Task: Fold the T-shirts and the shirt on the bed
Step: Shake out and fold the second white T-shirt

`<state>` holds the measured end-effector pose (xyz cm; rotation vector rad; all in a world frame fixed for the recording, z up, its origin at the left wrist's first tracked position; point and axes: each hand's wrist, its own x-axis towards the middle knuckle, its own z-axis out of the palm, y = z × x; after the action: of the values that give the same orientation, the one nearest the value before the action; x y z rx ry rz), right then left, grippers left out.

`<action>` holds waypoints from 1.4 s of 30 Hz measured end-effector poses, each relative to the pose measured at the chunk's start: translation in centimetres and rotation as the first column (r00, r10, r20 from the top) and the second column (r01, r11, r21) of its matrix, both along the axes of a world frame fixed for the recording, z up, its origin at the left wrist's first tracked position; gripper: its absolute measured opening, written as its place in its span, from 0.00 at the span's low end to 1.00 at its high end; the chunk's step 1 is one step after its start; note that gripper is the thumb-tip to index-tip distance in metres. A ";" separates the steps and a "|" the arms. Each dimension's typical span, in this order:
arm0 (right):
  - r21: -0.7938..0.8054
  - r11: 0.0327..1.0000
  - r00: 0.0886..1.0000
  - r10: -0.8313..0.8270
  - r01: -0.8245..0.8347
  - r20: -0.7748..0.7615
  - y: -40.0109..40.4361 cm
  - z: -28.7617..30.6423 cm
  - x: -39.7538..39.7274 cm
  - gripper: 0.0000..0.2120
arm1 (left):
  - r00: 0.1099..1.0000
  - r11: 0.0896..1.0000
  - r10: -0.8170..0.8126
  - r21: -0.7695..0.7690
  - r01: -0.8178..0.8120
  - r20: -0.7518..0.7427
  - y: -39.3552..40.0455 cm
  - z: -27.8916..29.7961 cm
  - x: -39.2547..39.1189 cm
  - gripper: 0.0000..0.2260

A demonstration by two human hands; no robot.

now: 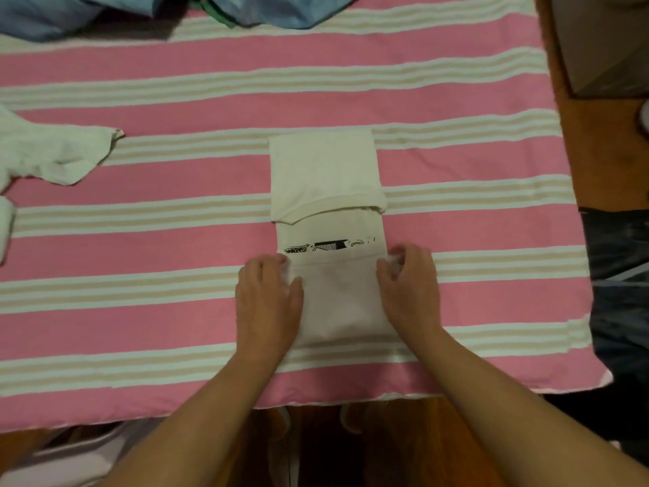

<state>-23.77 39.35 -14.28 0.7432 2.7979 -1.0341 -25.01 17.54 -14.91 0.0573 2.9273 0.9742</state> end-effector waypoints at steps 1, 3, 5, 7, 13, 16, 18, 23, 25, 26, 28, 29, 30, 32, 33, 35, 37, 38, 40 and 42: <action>0.133 0.977 0.979 0.182 -0.169 -0.092 -0.2 0.2 0.5 0.14 | 0.961 0.967 -0.247 -0.098 0.236 -0.125 -0.1 0.2 0.1 0.14; 0.335 0.765 0.785 0.611 -0.550 -0.106 -0.5 0.0 2.5 0.19 | 0.735 0.745 -0.660 -0.259 0.614 -0.157 -0.3 -0.3 1.3 0.17; 0.360 0.491 0.550 0.832 -0.793 0.077 -0.3 -1.0 4.7 0.28 | 0.559 0.510 -0.829 -0.385 0.769 0.019 -0.9 -1.5 3.1 0.27; 0.323 0.363 0.453 0.847 -0.874 0.276 0.6 -2.4 5.9 0.36 | 0.546 0.432 -0.817 -0.429 0.793 0.185 -1.3 -2.9 4.3 0.36; 0.379 0.297 0.449 0.787 -0.877 0.423 0.0 -3.6 5.3 0.29 | 0.633 0.436 -0.704 -0.509 0.742 0.320 1.3 -4.6 4.3 0.28; 0.380 0.303 0.457 0.777 -0.874 0.433 -0.9 -3.1 4.9 0.26 | 0.635 0.492 -0.723 -0.443 0.750 0.272 1.5 -4.0 3.3 0.25; 0.339 0.347 0.469 0.786 -0.874 0.404 -0.7 -1.8 3.7 0.23 | 0.667 0.599 -0.701 -0.299 0.743 0.254 1.5 -2.2 1.6 0.23; -0.219 0.418 0.252 0.810 -0.882 0.529 1.3 5.7 1.3 0.08 | 0.515 0.784 -0.511 0.126 0.608 0.688 0.9 5.0 0.3 0.24; -0.371 0.514 0.274 0.799 -0.774 0.536 2.6 8.0 0.9 0.08 | 0.450 0.821 -0.504 0.249 0.513 0.737 -0.1 7.3 0.6 0.21; -0.404 0.590 0.356 0.777 -0.699 0.520 3.4 8.8 0.6 0.09 | 0.470 0.849 -0.490 0.279 0.449 0.734 -0.7 8.2 0.5 0.19; -0.387 0.759 0.614 0.651 -0.524 0.446 4.7 9.5 -0.3 0.09 | 0.604 0.924 -0.384 0.293 0.247 0.698 -1.4 8.7 -0.5 0.16; -0.356 0.828 0.739 0.553 -0.434 0.385 5.1 9.3 -1.1 0.09 | 0.687 0.947 -0.290 0.304 0.104 0.667 -1.5 8.4 -1.3 0.15; -0.334 0.872 0.831 0.460 -0.357 0.312 5.3 8.8 -2.0 0.10 | 0.756 0.945 -0.183 0.325 -0.042 0.629 -1.3 7.9 -2.2 0.14; -0.305 0.917 0.922 0.328 -0.258 0.206 4.8 7.4 -4.5 0.11 | 0.822 0.914 -0.009 0.337 -0.224 0.569 -0.4 6.1 -4.2 0.14; -0.293 0.932 0.942 0.277 -0.215 0.188 4.3 6.4 -5.7 0.11 | 0.831 0.906 0.048 0.327 -0.269 0.554 0.1 5.3 -5.0 0.15; -0.278 0.950 0.963 0.199 -0.144 0.181 3.5 4.1 -7.6 0.14 | 0.846 0.908 0.141 0.273 -0.317 0.514 1.2 3.7 -6.2 0.19; -0.245 0.962 0.965 0.172 -0.121 0.196 2.8 2.0 -8.3 0.15 | 0.901 0.952 0.212 0.127 -0.277 0.378 2.0 2.7 -6.1 0.23; -0.231 0.966 0.969 0.161 -0.115 0.189 2.5 1.2 -8.2 0.16 | 0.949 0.983 0.176 -0.004 -0.181 0.260 2.5 2.4 -5.5 0.24; -0.218 0.972 0.987 0.112 -0.085 0.115 1.9 0.2 -7.6 0.16 | 0.991 0.970 -0.102 -0.212 0.118 0.086 3.7 1.3 -3.7 0.25; -0.249 0.968 0.998 0.046 -0.034 0.043 1.5 0.2 -6.7 0.19 | 0.909 0.857 -0.412 -0.310 0.412 0.068 5.0 -0.4 -1.9 0.25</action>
<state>-30.47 40.84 -14.10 0.6685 2.5658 -1.3078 -26.90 22.52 -15.29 0.6401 2.8438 0.4316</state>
